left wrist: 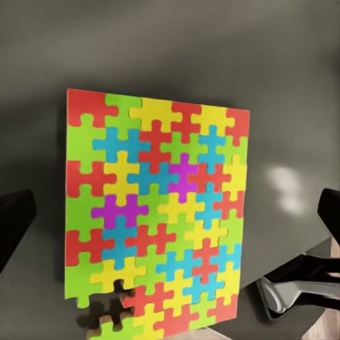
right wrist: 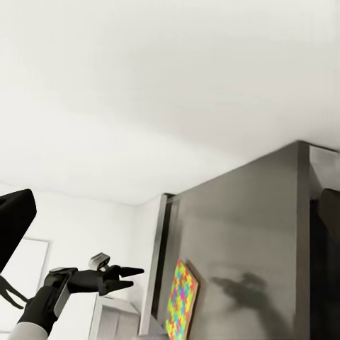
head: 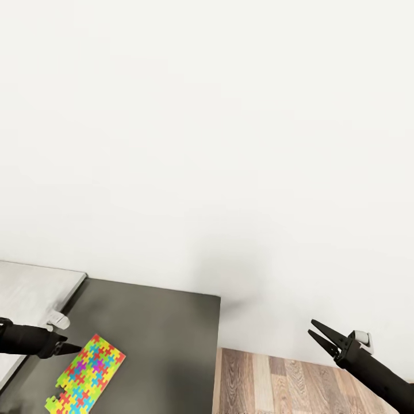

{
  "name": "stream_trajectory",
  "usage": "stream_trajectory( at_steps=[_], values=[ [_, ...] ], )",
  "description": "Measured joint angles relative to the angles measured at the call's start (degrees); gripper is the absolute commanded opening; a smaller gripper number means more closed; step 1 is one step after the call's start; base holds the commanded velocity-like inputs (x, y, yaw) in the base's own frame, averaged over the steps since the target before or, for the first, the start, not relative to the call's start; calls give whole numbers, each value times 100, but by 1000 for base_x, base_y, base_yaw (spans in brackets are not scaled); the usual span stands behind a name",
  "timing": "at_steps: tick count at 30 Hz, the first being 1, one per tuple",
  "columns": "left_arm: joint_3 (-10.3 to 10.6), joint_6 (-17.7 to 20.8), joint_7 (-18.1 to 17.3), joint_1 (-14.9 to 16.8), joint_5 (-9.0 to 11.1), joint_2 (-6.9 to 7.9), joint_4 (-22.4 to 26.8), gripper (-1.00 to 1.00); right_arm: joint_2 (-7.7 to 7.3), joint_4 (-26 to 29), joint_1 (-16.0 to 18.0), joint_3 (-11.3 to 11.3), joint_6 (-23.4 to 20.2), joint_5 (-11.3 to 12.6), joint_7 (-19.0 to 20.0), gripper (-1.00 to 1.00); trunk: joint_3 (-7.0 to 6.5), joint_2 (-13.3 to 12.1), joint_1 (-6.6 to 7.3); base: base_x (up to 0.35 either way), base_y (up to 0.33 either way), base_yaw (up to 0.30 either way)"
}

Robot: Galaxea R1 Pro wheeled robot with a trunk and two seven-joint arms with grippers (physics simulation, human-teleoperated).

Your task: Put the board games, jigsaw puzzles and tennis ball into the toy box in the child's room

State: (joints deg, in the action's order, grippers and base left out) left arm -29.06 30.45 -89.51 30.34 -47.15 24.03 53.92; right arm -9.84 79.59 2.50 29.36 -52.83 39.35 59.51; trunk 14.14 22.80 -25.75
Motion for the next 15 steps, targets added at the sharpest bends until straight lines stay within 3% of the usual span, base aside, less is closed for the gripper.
stream_trajectory(
  at_steps=[15],
  values=[
    [0, 38, 0, 0, 6, 0, 0, 100, 10, -6, 0, -5, 0, 0, -14, 100, 138, 0, 0, 0, 0, 0]
  ],
)
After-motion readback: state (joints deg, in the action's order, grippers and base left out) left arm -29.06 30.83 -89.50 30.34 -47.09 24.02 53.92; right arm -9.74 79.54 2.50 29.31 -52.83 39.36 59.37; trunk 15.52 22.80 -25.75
